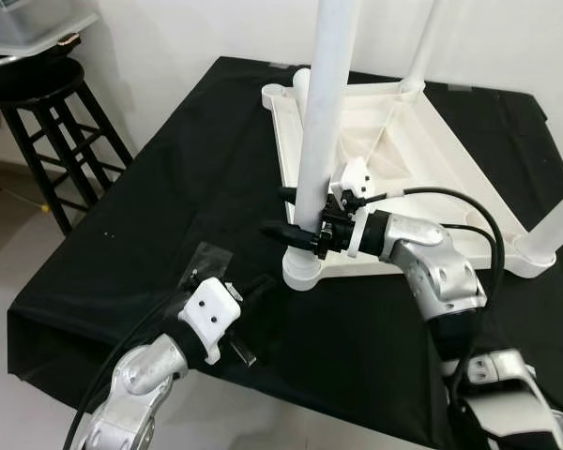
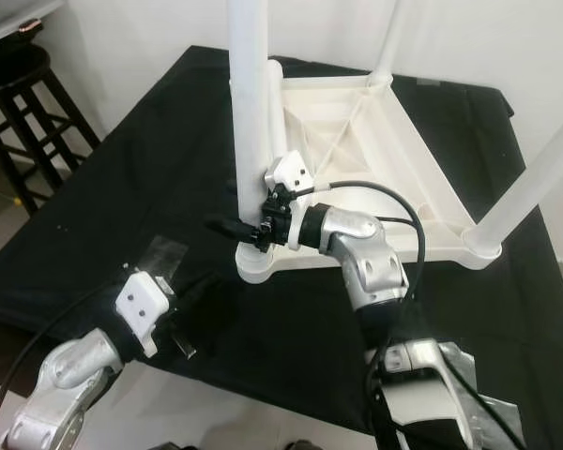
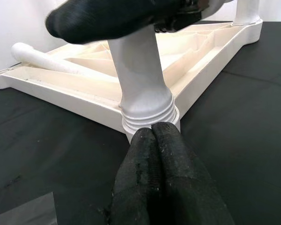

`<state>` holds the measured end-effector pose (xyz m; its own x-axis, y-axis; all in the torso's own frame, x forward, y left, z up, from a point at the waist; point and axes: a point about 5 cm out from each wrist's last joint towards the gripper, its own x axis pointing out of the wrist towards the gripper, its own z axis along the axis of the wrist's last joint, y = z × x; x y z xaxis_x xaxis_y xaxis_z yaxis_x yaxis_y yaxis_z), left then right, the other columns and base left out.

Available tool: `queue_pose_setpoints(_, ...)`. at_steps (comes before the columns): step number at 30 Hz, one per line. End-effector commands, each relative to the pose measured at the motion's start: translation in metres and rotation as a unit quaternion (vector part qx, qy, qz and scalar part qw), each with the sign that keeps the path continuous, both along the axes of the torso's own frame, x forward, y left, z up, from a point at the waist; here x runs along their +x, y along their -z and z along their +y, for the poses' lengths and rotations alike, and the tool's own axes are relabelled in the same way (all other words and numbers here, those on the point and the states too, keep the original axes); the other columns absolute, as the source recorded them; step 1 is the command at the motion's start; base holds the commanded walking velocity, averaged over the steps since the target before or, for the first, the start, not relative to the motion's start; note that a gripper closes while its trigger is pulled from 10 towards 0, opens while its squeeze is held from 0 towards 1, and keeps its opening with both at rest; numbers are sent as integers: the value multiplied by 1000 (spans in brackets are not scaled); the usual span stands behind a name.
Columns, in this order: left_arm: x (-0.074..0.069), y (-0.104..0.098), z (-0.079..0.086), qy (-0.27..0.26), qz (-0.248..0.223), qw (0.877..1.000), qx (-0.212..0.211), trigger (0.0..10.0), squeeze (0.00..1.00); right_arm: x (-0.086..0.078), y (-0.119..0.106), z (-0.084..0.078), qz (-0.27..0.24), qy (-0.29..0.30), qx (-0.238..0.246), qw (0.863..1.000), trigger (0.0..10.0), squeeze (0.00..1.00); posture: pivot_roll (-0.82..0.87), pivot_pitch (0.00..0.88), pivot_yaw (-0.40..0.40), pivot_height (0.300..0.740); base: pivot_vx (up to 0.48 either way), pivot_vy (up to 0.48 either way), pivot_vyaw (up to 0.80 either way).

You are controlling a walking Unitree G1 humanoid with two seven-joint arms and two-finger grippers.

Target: Building children table

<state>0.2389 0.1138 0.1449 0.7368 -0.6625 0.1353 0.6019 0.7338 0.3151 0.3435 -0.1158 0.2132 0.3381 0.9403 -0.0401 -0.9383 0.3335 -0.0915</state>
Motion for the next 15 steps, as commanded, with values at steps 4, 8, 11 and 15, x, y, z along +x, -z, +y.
queue_pose_setpoints(4,-2,5,-2,5,9,1000,6,10000,0,3,1,-4,6,-14,1,1000,0,0,43,122,-20,740,0,0,0)
queue_pose_setpoints(8,-3,5,-2,5,9,1000,6,10000,0,6,3,-12,5,5,7,1000,0,0,43,123,-18,740,0,0,0)
queue_pose_setpoints(11,-4,6,-1,5,10,1000,7,10000,0,3,12,-20,3,34,-2,999,0,0,41,124,-17,740,0,0,0)
queue_pose_setpoints(15,-4,6,-1,6,11,1000,7,10000,0,2,17,-23,5,61,-2,998,0,0,38,122,-19,740,0,0,0)
